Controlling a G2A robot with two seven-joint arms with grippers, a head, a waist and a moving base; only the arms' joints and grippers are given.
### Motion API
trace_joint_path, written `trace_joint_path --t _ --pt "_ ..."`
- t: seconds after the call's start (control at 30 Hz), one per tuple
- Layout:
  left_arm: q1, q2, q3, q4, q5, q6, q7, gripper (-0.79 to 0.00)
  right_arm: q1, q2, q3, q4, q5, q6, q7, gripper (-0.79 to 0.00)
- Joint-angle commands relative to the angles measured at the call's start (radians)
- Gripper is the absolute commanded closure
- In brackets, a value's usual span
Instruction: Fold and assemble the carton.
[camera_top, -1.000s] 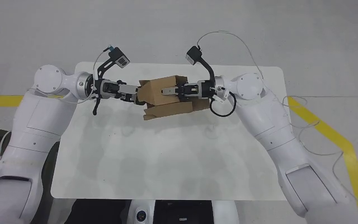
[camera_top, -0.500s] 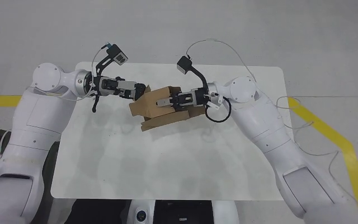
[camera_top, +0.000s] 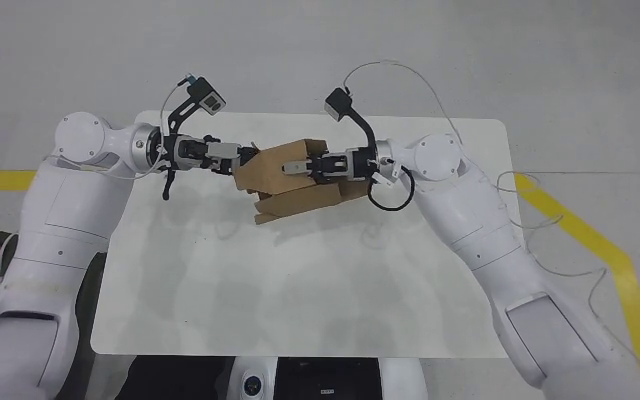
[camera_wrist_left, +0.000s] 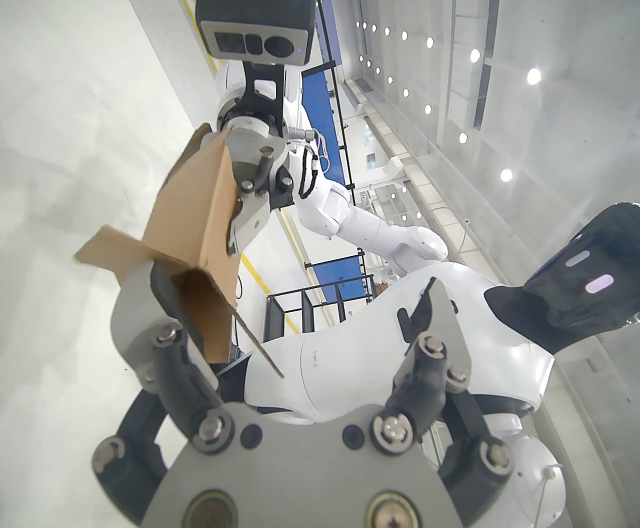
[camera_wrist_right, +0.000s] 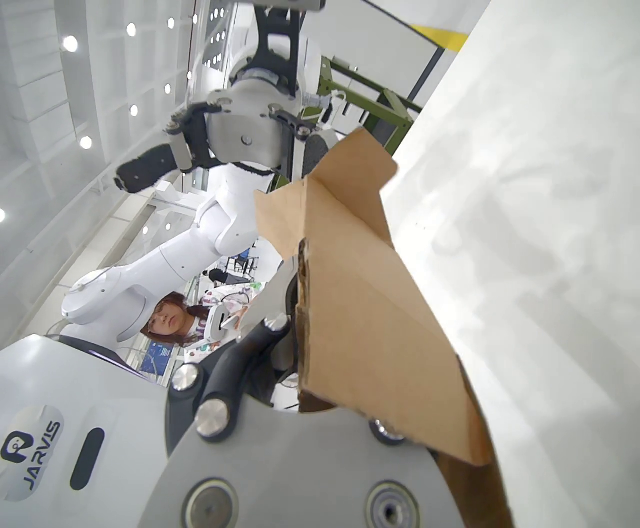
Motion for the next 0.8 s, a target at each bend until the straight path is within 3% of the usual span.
trace_joint_path --t 0.0,0.77 --pt "0.003 0.000 -0.003 -0.008 0.003 0.001 -0.001 -0.785 -0.006 0.005 0.018 -0.012 -0.020 -0.003 -0.034 0.000" --pt "0.032 0.004 0.022 -0.078 0.010 0.003 -0.003 -0.785 -0.052 0.005 0.057 -0.086 -0.137 -0.010 -0.292 0.000"
